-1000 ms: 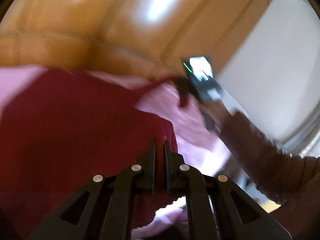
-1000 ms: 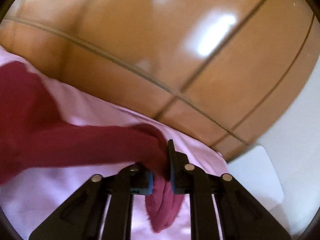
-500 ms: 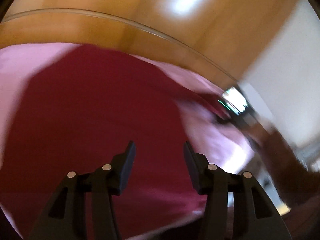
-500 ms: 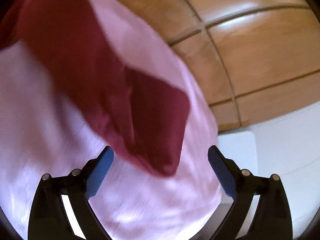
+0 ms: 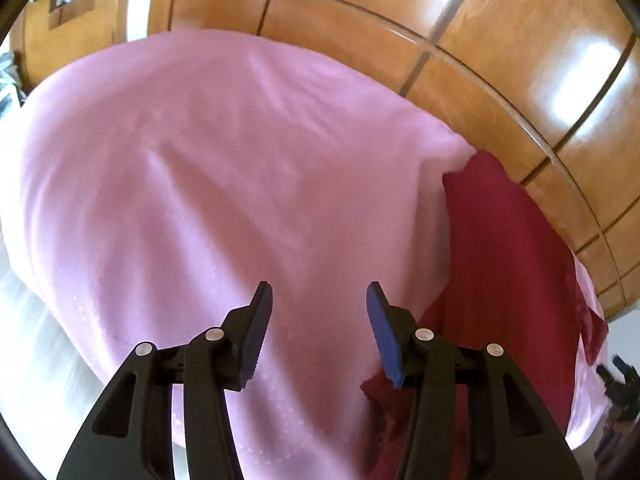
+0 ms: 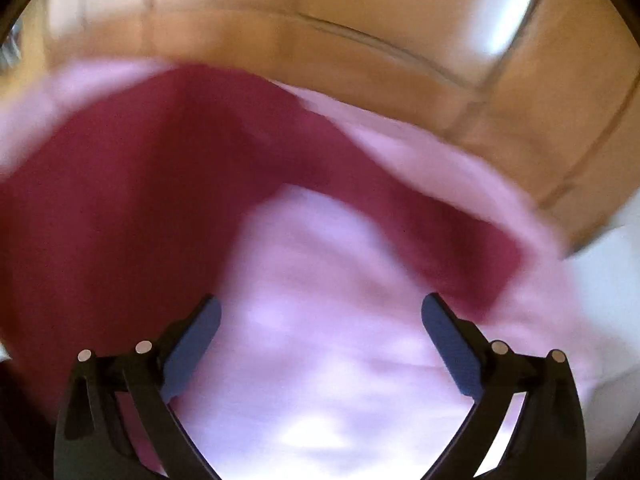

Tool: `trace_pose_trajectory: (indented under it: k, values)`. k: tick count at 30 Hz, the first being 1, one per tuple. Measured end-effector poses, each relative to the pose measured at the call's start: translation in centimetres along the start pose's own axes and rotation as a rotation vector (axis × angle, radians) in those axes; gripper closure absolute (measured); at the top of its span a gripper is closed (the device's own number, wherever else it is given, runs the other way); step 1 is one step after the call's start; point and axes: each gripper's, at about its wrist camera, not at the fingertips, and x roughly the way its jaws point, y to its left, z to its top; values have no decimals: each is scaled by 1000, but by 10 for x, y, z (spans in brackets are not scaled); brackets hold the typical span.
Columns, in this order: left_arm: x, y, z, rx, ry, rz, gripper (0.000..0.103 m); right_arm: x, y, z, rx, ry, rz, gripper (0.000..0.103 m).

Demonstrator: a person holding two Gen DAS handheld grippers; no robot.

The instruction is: Fold small clothes

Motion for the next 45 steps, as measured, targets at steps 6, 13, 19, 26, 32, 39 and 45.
trace_pose_trajectory:
  k: [6, 13, 19, 26, 32, 39, 45]
  values:
    - [-4, -3, -18, 74, 50, -175, 55, 25, 134, 41, -134, 9, 418, 9]
    - [16, 1, -48, 103, 165, -242, 92, 42, 232, 46, -304, 57, 643, 9]
    - [-26, -2, -20, 119, -47, -202, 100, 67, 256, 5, -435, 142, 564, 23]
    - [-99, 6, 64, 90, -359, 7, 100, 72, 232, -10, -423, 140, 520, 75]
    - [-143, 30, 157, -77, -556, 168, 100, 61, 239, -16, -448, 144, 539, 82]
    - [-111, 14, 239, -35, -554, 307, 100, 65, 235, -15, -426, 161, 566, 83]
    - [-45, 8, 271, 32, -522, 515, 100, 66, 224, -14, -410, 178, 603, 81]
